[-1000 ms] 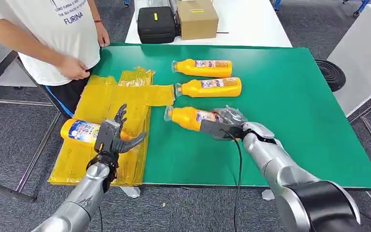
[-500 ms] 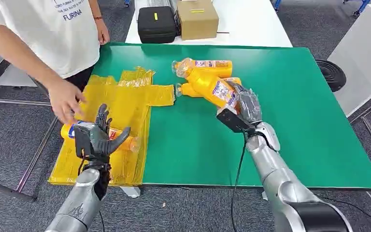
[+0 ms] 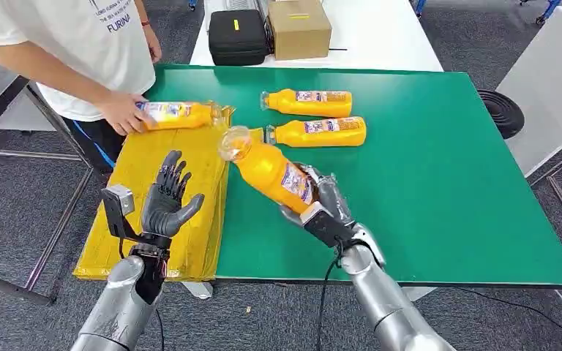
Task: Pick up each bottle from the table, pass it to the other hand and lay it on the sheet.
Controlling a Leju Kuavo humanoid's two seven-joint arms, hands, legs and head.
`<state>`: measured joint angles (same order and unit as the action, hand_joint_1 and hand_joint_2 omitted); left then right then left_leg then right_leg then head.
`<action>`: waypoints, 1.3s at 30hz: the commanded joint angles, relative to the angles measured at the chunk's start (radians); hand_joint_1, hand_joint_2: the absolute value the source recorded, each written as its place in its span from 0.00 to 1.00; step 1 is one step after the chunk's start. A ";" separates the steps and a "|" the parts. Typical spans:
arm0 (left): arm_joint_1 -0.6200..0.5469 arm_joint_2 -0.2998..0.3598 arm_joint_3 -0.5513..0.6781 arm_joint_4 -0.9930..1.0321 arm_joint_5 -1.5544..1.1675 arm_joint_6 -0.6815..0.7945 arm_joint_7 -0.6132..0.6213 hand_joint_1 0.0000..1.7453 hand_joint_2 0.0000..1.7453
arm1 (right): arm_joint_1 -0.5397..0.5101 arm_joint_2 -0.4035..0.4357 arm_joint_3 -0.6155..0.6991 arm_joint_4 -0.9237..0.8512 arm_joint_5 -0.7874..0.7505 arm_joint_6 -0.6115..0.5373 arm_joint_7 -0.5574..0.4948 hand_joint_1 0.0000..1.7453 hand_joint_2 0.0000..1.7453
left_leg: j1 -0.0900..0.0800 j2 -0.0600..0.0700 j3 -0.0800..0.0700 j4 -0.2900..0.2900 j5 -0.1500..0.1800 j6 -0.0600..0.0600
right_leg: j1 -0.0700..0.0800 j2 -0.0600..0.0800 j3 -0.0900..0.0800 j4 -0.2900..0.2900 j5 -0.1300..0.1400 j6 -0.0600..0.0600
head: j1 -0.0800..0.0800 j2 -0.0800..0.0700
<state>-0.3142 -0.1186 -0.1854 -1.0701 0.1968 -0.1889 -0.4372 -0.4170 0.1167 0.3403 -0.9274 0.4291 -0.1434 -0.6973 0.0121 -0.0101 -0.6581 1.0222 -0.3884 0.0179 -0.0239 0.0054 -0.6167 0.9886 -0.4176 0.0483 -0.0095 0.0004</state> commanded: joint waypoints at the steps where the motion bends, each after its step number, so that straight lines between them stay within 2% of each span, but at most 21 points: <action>1: -0.001 0.036 -0.076 -0.032 -0.025 -0.029 0.002 0.00 1.00 | -0.017 -0.005 0.121 0.010 -0.039 0.006 -0.001 1.00 1.00 | 0.000 0.001 0.003 0.000 -0.002 0.000 | 0.001 0.000 0.003 0.000 -0.001 -0.002 | 0.000 0.000; 12: 0.047 0.057 -0.133 -0.123 -0.089 -0.061 -0.003 0.00 1.00 | -0.037 -0.017 0.133 -0.012 -0.095 -0.005 -0.001 1.00 1.00 | 0.000 0.002 0.004 0.000 -0.002 0.000 | 0.001 0.001 0.004 -0.001 -0.001 -0.003 | 0.000 0.000; 21: 0.066 0.098 -0.200 -0.157 -0.089 -0.280 -0.027 0.00 1.00 | -0.047 -0.032 0.103 -0.039 -0.144 0.008 -0.001 1.00 1.00 | 0.000 0.002 0.004 0.000 -0.002 0.000 | 0.001 0.001 0.004 0.000 -0.001 -0.003 | 0.000 0.000; 32: 0.003 0.063 -0.201 -0.078 -0.122 -0.307 -0.002 0.00 1.00 | -0.054 -0.003 0.146 -0.017 -0.123 0.063 -0.001 1.00 1.00 | 0.000 0.001 0.002 0.000 -0.001 0.000 | 0.001 0.000 0.002 0.000 -0.001 -0.002 | 0.000 0.000; 39: -0.016 0.052 -0.201 -0.049 -0.132 -0.290 0.015 0.00 1.00 | -0.055 0.006 0.164 -0.011 -0.119 0.059 -0.001 1.00 1.00 | 0.000 0.001 0.004 0.000 -0.002 0.000 | 0.001 0.000 0.004 0.000 -0.001 -0.003 | 0.000 0.000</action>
<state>-0.2651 -0.0713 -0.3506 -1.2158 0.0721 -0.4837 -0.4311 -0.4204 0.1236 0.4608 -0.9773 0.3140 -0.0896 -0.6973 0.0120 -0.0101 -0.6582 1.0223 -0.3884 0.0178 -0.0239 0.0056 -0.6170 0.9885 -0.4176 0.0483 -0.0095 0.0004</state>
